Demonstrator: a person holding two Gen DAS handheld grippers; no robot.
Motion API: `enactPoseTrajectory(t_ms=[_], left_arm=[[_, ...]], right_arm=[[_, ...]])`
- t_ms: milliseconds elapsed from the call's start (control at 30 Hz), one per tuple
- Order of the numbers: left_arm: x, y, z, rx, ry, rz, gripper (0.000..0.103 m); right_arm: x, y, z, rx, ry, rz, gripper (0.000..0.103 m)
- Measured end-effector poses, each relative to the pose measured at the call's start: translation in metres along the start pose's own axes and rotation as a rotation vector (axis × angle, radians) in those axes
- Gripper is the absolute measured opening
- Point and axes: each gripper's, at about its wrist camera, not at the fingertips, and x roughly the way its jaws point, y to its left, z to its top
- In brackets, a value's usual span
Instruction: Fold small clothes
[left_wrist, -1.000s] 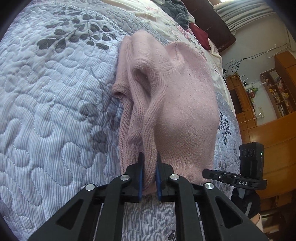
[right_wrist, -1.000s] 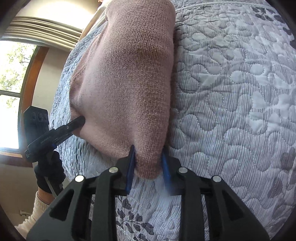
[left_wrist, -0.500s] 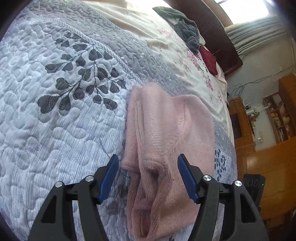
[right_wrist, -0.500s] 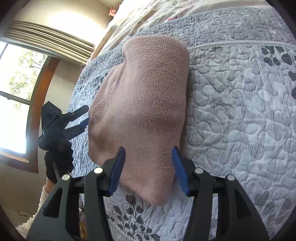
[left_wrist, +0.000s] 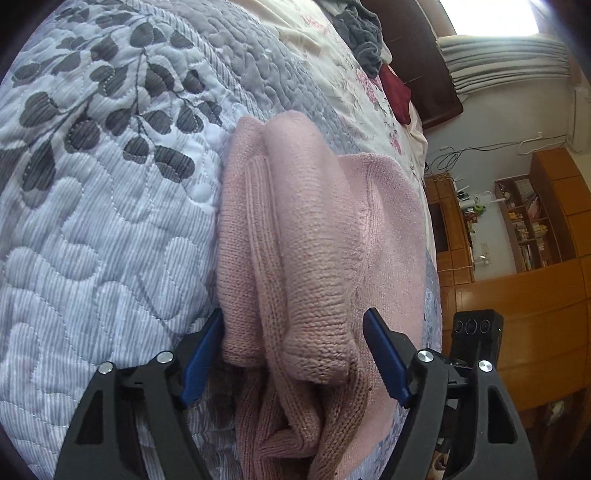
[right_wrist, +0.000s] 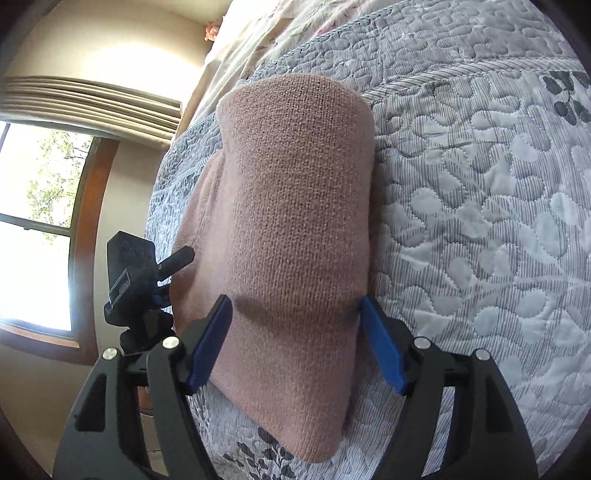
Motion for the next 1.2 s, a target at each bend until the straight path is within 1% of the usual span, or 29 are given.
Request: enactPoseTrajectory(t_ms=[33,100,133,200,267,300,333,367,400,433,500,533,667,767,833,967,1033,1067,1133,1200], left_arm=[[0.003,-0.002,0.000,0.006,0.011,-0.003,0.077],[0.010,-0.002,0.000,0.020,0.033,0.021,0.077],[0.012,-0.001,0.000,0.024,0.037,0.026,0.079],[0.015,0.000,-0.001,0.030,0.041,0.024,0.079],[0.014,0.000,-0.001,0.016,0.035,0.024,0.079],[0.013,0.000,-0.001,0.015,0.033,0.027,0.078],[0.013,-0.002,-0.002,0.016,0.028,0.031,0.074],[0.013,-0.002,-0.003,0.014,0.025,0.024,0.067],[0.016,-0.004,-0.004,0.007,0.028,0.004,0.057],[0.015,-0.002,-0.005,-0.012,0.020,-0.022,0.053],[0.014,0.000,-0.009,-0.036,-0.007,-0.061,0.049],[0.013,-0.001,-0.011,-0.033,-0.019,-0.062,0.048],[0.007,-0.022,-0.022,-0.020,-0.059,-0.091,0.046],[0.008,-0.054,-0.034,0.041,-0.067,-0.109,0.046],[0.013,-0.077,-0.044,0.064,-0.062,-0.138,0.046],[0.029,-0.125,-0.068,0.122,-0.058,-0.181,0.044],[0.039,-0.146,-0.080,0.166,-0.058,-0.183,0.039],[0.045,-0.154,-0.087,0.180,-0.054,-0.186,0.038],[0.060,-0.159,-0.098,0.177,-0.028,-0.189,0.038],[0.081,-0.155,-0.112,0.159,0.012,-0.156,0.038]], right_arm=[[0.004,-0.001,0.002,0.006,0.004,0.005,0.078],[0.006,-0.002,0.003,0.018,0.013,0.022,0.081],[0.010,-0.004,0.005,0.030,0.018,0.032,0.082],[0.017,-0.007,0.007,0.052,0.030,0.058,0.085],[0.025,-0.010,0.010,0.082,0.039,0.087,0.085],[0.028,-0.010,0.010,0.093,0.035,0.099,0.082],[0.029,-0.009,0.010,0.091,0.027,0.097,0.075],[0.027,-0.007,0.010,0.077,0.018,0.097,0.072],[0.026,-0.005,0.008,0.069,0.012,0.101,0.065],[0.027,-0.001,0.008,0.068,0.009,0.106,0.059],[0.020,0.002,0.005,0.063,0.001,0.123,0.054],[0.017,0.006,0.004,0.051,-0.002,0.121,0.052],[-0.010,0.022,-0.002,-0.015,-0.024,0.118,0.051],[-0.047,0.024,-0.013,-0.044,-0.056,0.114,0.051],[-0.076,0.019,-0.020,-0.052,-0.079,0.112,0.051],[-0.132,0.004,-0.042,-0.061,-0.120,0.083,0.051],[-0.152,-0.009,-0.055,-0.059,-0.135,0.050,0.051],[-0.159,-0.017,-0.062,-0.047,-0.141,0.034,0.051],[-0.166,-0.038,-0.074,-0.006,-0.145,0.015,0.051],[-0.162,-0.060,-0.084,0.044,-0.134,-0.008,0.051]])
